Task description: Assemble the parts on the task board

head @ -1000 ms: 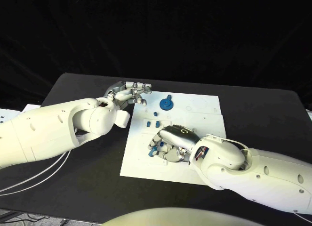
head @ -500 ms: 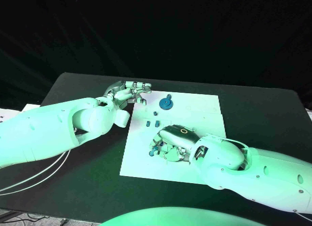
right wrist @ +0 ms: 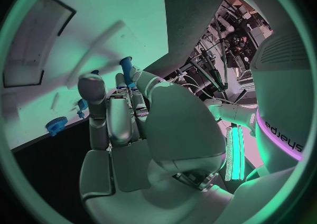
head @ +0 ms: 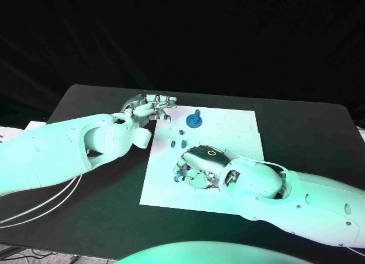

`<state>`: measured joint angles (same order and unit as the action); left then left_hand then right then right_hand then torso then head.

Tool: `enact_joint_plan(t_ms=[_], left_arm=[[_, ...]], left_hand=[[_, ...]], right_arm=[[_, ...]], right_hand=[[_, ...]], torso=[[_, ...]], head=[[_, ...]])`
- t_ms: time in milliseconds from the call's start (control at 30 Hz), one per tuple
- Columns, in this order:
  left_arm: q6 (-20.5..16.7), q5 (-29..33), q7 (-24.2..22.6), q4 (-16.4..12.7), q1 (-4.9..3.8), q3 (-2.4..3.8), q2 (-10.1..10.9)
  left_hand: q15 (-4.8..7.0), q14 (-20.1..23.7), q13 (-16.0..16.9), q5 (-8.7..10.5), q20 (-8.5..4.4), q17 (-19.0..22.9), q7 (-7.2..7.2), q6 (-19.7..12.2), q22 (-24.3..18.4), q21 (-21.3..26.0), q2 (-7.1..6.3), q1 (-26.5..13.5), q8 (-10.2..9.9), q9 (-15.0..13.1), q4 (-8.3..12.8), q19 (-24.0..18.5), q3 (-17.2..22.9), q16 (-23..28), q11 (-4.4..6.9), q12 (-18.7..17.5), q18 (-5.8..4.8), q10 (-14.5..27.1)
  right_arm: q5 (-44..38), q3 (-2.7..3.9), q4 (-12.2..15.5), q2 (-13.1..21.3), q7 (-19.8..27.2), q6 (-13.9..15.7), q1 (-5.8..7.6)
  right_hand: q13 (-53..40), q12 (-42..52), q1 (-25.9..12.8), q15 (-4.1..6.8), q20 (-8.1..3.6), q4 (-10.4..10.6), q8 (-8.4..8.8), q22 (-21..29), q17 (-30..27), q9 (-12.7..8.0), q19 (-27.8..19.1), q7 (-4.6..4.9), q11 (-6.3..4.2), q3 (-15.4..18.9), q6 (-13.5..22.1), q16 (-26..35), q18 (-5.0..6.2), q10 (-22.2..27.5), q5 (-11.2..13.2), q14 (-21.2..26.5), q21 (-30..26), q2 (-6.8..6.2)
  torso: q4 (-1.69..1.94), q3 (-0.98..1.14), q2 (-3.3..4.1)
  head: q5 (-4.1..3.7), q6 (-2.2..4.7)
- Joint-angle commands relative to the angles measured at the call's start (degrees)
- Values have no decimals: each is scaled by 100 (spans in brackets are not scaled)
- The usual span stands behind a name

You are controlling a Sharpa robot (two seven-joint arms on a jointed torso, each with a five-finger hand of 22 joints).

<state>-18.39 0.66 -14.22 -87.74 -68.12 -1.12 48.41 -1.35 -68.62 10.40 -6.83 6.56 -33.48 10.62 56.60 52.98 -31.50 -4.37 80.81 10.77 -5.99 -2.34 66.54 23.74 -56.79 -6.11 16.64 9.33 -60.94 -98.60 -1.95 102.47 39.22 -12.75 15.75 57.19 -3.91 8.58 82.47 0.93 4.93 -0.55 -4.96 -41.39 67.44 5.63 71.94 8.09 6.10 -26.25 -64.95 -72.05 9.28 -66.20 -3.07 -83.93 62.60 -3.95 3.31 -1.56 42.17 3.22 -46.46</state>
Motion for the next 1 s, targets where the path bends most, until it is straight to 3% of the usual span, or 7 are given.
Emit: enact_joint_plan(t_ms=[33,133,233,400,633,867,1000], left_arm=[[106,-22,-30,-8,3,4,-11],[109,-22,-27,-8,3,4,-11],[107,-22,-23,-8,3,4,-9],[100,-22,-20,2,3,4,-7],[95,-22,-7,17,3,4,-3],[97,-22,0,28,3,4,-4],[99,-22,4,36,2,4,-7]], left_hand=[[-3,54,7,-34,52,7,-3,-39,-9,30,36,29,21,-3,21,1,-10,29,-8,31,110,34],[-3,54,7,-34,52,7,-3,-39,-9,30,36,29,21,-3,21,1,-10,29,-8,31,110,34],[-3,54,7,-34,52,7,-3,-39,-9,30,36,29,21,-3,21,1,-10,29,-8,31,110,34],[-3,54,7,-34,52,7,-3,-39,-9,30,36,29,21,-3,21,1,-10,29,-8,31,110,34],[-4,64,10,-35,53,23,-2,-59,-12,36,40,31,40,-3,27,1,-15,31,-8,56,111,58],[-4,64,10,-35,53,23,-2,-59,-12,36,40,31,40,-3,27,1,-15,31,-8,56,111,58],[-4,64,10,-35,53,23,-2,-59,-12,36,40,31,40,-3,27,1,-15,31,-8,56,111,58]], right_arm=[[-122,-32,-53,-19,-139,-338,-27],[-99,-36,-56,-26,-104,-294,-27],[-80,-39,-52,-26,-70,-163,-27],[-101,-41,-45,-14,-94,123,-27],[-29,-42,-4,31,-38,414,-27],[212,-37,135,218,213,1219,-29],[483,-5,320,489,276,1377,8]], right_hand=[[26,-93,-160,-49,35,37,83,20,-8,-39,-48,44,-153,68,132,-31,-81,-50,-67,-228,5,-51],[24,-171,-375,-108,77,129,142,48,23,-90,-64,115,-87,225,338,-67,-76,93,-259,-232,-9,-235],[26,-232,-507,-151,110,185,131,127,35,-117,-102,157,-30,409,441,-87,-62,275,-290,-229,-58,-388],[16,-255,-548,-185,159,211,119,219,18,-143,-146,179,14,703,556,-89,-45,554,-334,-214,-123,-489],[7,-158,-531,-207,192,272,113,274,-28,-156,-160,196,44,1124,653,-73,-35,795,-394,-191,-167,-452],[6,-55,-416,-225,204,285,113,335,-112,-160,-187,219,57,1344,715,-20,-27,910,-602,-164,-211,-363],[-6,69,-324,-216,207,277,95,333,-156,-152,-181,219,47,1391,687,10,-27,812,-637,-153,-209,-283]], torso=[[2,3,2],[5,1,2],[0,-2,2],[3,1,3],[-2,6,1],[-13,15,-5],[-10,5,-13]], head=[[1,-4],[3,-10],[-4,-13],[-50,8],[-43,-3],[-71,29],[-132,56]])
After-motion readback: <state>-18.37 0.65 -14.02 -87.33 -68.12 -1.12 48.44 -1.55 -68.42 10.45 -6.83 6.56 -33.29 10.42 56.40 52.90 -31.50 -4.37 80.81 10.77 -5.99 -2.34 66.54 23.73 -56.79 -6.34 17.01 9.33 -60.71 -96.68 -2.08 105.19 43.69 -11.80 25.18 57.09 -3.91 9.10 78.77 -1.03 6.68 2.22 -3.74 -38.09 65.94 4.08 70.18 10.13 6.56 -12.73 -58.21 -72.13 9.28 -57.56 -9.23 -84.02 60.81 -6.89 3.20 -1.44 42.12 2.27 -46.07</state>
